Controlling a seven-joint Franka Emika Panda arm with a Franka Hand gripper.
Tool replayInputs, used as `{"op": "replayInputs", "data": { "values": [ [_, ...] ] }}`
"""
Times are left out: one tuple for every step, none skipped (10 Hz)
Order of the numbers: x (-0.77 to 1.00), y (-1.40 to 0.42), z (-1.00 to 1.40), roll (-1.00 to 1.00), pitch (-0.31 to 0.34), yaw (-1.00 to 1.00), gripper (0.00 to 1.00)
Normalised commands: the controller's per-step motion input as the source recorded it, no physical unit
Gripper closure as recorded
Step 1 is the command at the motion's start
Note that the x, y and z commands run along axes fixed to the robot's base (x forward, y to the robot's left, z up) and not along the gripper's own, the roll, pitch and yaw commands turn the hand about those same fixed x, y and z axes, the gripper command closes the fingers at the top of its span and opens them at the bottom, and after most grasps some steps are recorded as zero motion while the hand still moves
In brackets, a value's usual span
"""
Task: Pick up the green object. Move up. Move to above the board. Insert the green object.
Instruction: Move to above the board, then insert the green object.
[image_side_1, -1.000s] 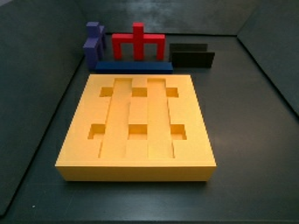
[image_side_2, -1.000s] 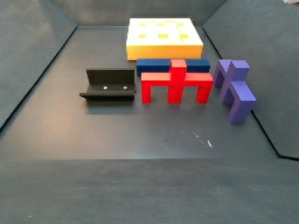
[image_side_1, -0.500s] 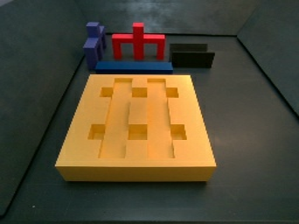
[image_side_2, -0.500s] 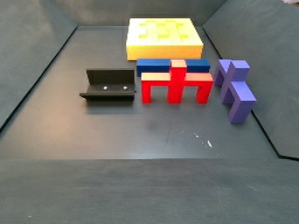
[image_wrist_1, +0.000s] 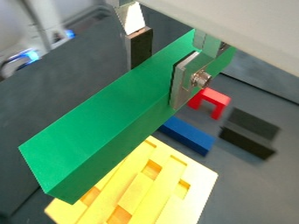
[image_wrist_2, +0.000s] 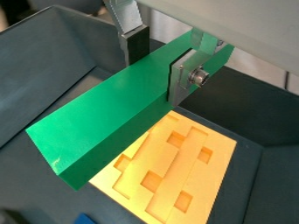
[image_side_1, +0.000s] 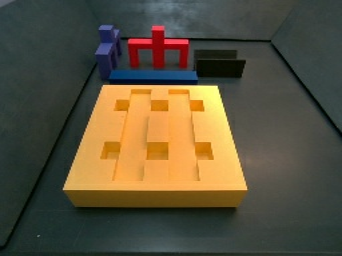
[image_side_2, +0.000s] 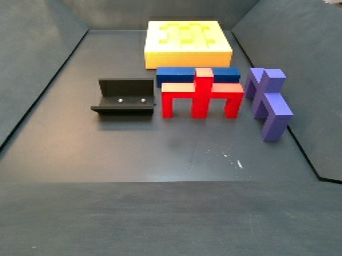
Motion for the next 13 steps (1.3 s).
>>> {"op": "replayInputs", "data": {
  "values": [
    [0.06,-0.05,0.03,0.08,0.182,0.6,1.0],
    [0.07,-0.04,0.02,0.08,0.162,0.38,1.0],
    [0.0,0.0,-0.02,0.0,0.0,0.0,1.0],
    [0.0,0.0,-0.59,-0.1,-0.123,-0.01,1.0],
    [-0.05,0.01,-0.87,-0.08,-0.147,-0.01,1.0],
    [-0.13,0.07,-0.98,-0.05,-0.116,-0.03,1.0],
    [-0.13,0.13,-1.0,-0.03,-0.086,0.0,1.0],
    [-0.37,0.01,-1.0,0.0,-0.067,0.0,1.0],
    [-0.38,0.0,-1.0,0.0,-0.103,0.0,1.0],
    [-0.11,-0.21,-1.0,0.04,-0.117,0.09,1.0],
    [0.0,-0.34,-0.93,0.02,-0.12,0.27,1.0],
    [0.0,-0.34,-0.93,0.05,-0.133,0.21,1.0],
    [0.07,-0.19,-0.97,0.06,-0.127,0.11,1.0]
  ]
}}
